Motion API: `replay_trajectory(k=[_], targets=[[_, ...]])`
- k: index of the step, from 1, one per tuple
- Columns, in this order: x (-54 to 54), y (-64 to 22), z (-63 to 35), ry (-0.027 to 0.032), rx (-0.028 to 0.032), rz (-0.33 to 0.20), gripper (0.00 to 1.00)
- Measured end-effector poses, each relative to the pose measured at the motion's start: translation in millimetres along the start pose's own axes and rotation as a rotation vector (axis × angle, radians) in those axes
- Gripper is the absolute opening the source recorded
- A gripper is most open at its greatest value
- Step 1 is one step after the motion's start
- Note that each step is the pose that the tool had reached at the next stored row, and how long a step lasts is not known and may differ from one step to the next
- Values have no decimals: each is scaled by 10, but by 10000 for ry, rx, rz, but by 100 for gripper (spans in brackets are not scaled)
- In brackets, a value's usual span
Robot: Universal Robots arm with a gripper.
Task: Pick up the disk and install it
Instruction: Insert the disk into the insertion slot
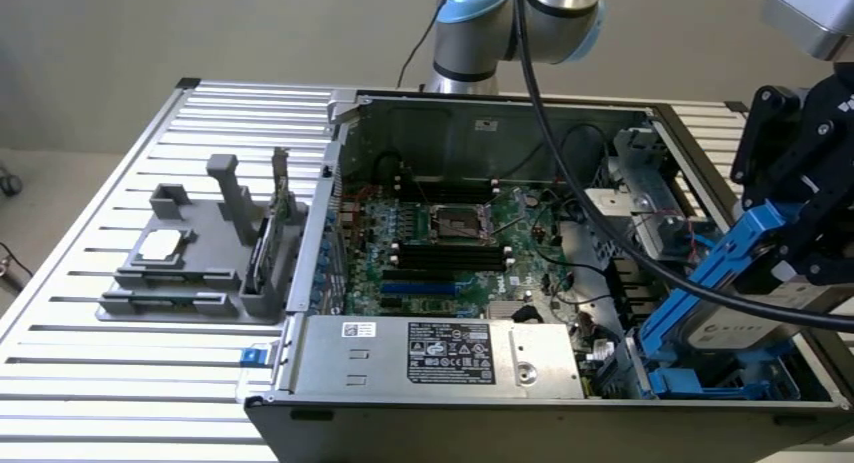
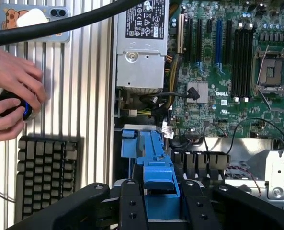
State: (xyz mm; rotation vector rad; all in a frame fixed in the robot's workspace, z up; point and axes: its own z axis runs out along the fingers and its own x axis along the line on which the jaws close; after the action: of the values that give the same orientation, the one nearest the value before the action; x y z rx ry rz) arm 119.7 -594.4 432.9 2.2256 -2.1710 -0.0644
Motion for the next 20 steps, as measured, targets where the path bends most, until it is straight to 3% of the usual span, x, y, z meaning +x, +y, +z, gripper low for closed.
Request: replay_trajectory(k=[20], targets=[[1,-11,148,-13,2,152,33]])
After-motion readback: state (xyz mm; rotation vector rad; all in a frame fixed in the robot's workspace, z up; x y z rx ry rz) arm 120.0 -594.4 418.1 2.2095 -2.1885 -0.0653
